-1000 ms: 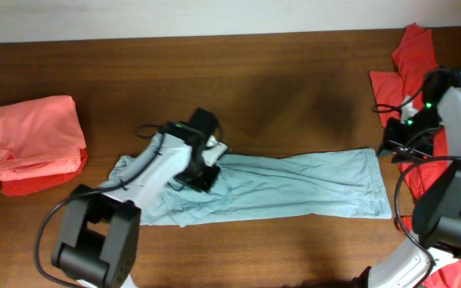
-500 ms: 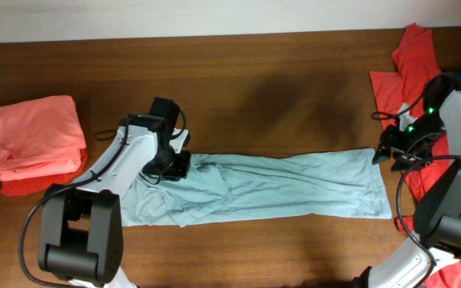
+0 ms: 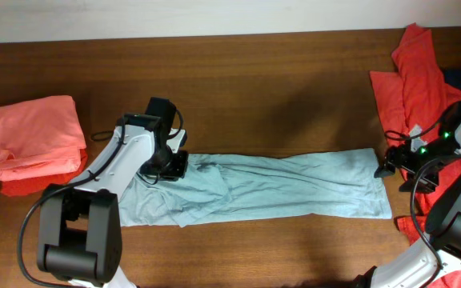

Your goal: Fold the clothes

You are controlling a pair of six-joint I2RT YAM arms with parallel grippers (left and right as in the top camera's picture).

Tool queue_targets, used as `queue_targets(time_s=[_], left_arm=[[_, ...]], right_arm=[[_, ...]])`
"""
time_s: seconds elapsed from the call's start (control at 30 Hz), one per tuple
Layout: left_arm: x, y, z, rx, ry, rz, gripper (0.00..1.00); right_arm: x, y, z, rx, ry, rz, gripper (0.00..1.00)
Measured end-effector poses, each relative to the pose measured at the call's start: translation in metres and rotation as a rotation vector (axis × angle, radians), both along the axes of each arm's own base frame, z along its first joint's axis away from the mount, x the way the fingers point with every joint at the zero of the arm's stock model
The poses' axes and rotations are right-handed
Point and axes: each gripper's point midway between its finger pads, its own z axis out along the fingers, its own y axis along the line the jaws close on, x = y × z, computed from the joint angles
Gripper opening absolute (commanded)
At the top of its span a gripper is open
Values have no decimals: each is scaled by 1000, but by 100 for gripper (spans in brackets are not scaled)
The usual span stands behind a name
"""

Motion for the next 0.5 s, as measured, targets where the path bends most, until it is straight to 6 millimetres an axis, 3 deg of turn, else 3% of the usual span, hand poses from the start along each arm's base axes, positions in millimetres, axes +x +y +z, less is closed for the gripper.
queue_targets(time_s=[0.13,0.3,0.37,0.43,0.5], left_arm=[[-1,0,0,1,6,0,10],[-3,1,0,3,11,0,10],[-3,1,0,3,13,0,10],[-4,1,0,3,15,0,11],[-4,1,0,4,17,0,10]], right_arm=[[5,-2,-19,-21,-54,13,89],[-3,4,-43,-20,-62,19,89],[-1,7,-46,-5,-86,12,83],[4,10,-46,6,-112,6,69],[6,12,-46,18,-126,12,61]])
